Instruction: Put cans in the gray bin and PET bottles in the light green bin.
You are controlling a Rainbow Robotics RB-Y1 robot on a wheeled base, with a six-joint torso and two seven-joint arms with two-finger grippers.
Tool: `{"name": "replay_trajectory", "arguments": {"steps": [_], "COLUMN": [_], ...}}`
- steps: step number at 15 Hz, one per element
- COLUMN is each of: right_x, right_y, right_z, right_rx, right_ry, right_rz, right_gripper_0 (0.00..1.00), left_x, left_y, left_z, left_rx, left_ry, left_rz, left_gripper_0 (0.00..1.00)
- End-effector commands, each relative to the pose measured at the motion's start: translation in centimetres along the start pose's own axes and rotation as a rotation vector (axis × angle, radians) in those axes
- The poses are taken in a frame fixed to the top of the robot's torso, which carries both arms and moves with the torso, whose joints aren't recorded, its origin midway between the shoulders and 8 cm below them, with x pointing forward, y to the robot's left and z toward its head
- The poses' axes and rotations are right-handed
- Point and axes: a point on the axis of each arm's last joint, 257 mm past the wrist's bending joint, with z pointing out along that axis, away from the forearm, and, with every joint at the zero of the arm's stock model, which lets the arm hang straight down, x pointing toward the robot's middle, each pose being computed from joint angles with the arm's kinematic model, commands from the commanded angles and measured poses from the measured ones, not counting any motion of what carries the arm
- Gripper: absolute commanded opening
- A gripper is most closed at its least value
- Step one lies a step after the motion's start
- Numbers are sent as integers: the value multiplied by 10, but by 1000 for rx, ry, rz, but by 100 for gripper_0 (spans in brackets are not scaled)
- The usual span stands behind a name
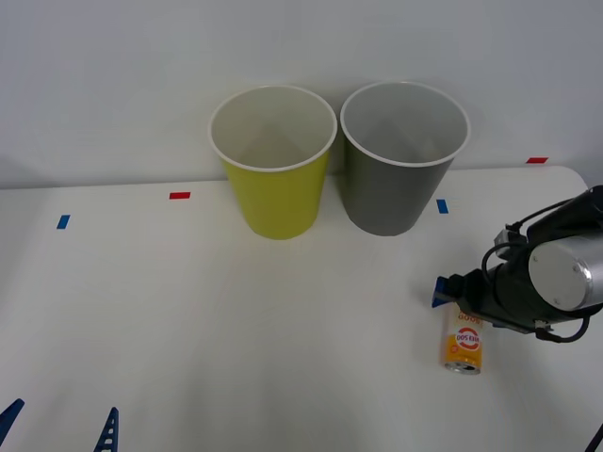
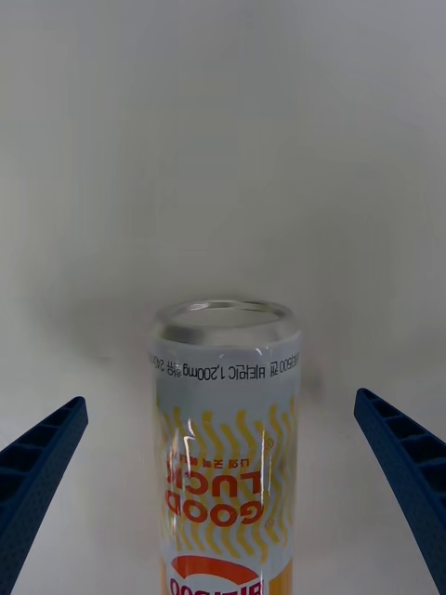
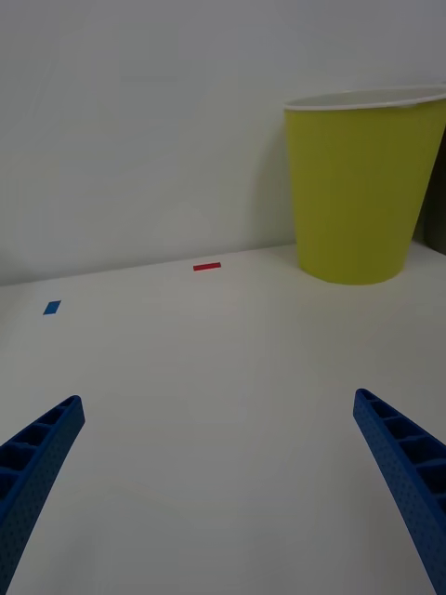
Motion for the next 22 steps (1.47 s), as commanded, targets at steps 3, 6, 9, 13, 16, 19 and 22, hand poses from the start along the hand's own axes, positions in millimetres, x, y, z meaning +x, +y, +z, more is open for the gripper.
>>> {"name": "replay_trajectory", "arguments": {"steps": [3, 6, 9, 13, 16, 19, 22], "right_x": [2, -3, -3, 0, -2, -3, -4], "right_y": [0, 6, 2, 1, 1, 3, 1], "right_z": [8, 18, 20, 24, 24, 24, 23], "right_rx": [36, 39, 50, 73, 84, 86, 94], "right_ry": [-11, -15, -10, -11, -19, -24, -29], "right_rz": [-47, -47, -47, -55, -58, -54, -64], "right_gripper_0": [100, 100, 100, 100, 2, 0, 0], "left_x": [0, 0, 0, 0, 0, 0, 0], "left_y": [0, 0, 0, 0, 0, 0, 0], "left_z": [0, 0, 0, 0, 0, 0, 0], "left_rx": [0, 0, 0, 0, 0, 0, 0], "left_ry": [0, 0, 0, 0, 0, 0, 0], "left_rz": [0, 0, 0, 0, 0, 0, 0], "left_gripper_0": [100, 100, 100, 100, 100, 100, 100]}}
